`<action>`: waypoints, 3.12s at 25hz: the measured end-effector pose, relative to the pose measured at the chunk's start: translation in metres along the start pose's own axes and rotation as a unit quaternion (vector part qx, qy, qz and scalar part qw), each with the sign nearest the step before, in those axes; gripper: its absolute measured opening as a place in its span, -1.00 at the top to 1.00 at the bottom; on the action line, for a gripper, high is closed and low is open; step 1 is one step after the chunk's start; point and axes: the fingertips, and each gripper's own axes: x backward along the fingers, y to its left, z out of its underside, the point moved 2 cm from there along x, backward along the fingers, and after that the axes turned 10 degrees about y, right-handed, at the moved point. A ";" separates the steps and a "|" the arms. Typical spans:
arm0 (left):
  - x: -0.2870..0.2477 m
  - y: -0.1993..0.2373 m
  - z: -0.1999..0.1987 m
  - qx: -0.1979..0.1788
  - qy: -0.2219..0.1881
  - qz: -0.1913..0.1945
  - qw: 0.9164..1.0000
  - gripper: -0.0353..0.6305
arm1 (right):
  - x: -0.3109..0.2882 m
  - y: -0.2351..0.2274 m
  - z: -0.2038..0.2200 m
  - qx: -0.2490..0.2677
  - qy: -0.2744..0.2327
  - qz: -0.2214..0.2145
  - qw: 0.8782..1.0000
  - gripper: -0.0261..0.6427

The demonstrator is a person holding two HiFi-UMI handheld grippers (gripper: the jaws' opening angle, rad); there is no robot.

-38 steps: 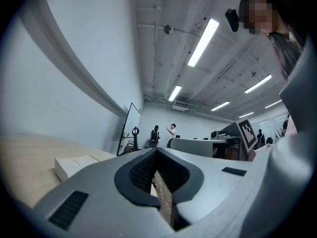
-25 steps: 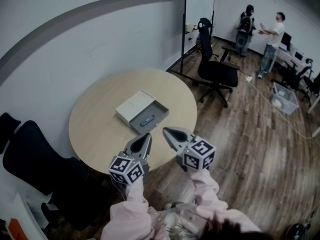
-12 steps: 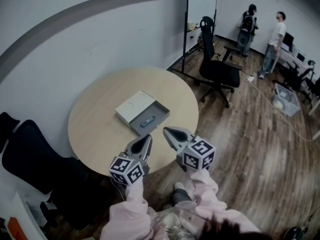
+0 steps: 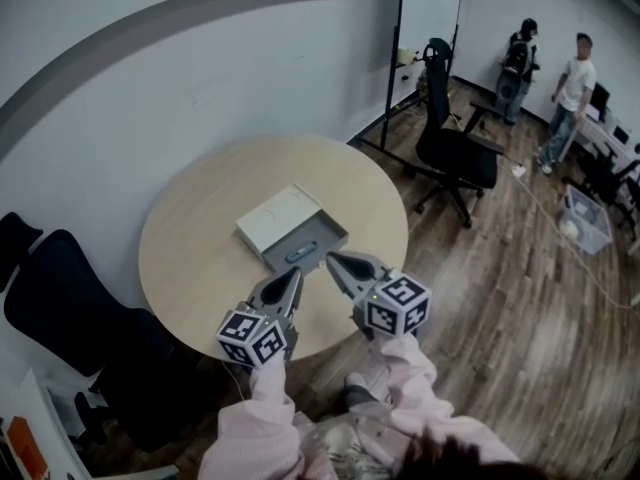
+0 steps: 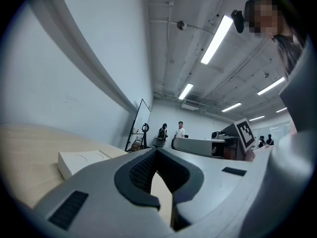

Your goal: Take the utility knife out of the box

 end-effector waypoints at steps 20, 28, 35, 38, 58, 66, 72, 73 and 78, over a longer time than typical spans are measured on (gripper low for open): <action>-0.053 0.039 0.003 0.036 0.003 -0.062 0.997 0.89 | -0.051 -0.060 -0.001 0.003 0.047 -0.076 0.996 0.92; -0.055 0.058 0.004 0.055 -0.003 -0.097 0.994 0.90 | -0.073 -0.069 -0.004 0.007 0.068 -0.107 0.992 0.92; -0.061 0.073 0.007 0.070 -0.008 -0.120 0.990 0.89 | -0.093 -0.076 0.005 0.017 0.098 -0.134 0.986 0.92; -0.064 0.077 0.009 0.077 -0.009 -0.125 0.989 0.90 | -0.102 -0.081 0.009 0.017 0.109 -0.142 0.984 0.92; -0.079 0.114 0.053 0.167 0.029 -0.109 0.979 0.89 | -0.155 -0.097 0.052 0.029 0.217 -0.167 0.961 0.92; -0.087 0.124 0.067 0.195 0.037 -0.106 0.974 0.89 | -0.168 -0.100 0.071 0.047 0.260 -0.184 0.947 0.92; -0.090 0.132 0.077 0.212 0.040 -0.106 0.971 0.89 | -0.178 -0.100 0.084 0.054 0.283 -0.196 0.937 0.92; -0.091 0.133 0.077 0.214 0.041 -0.106 0.970 0.89 | -0.179 -0.100 0.086 0.057 0.287 -0.199 0.935 0.92; -0.095 0.137 0.082 0.225 0.048 -0.104 0.968 0.89 | -0.188 -0.100 0.093 0.077 0.312 -0.213 0.923 0.92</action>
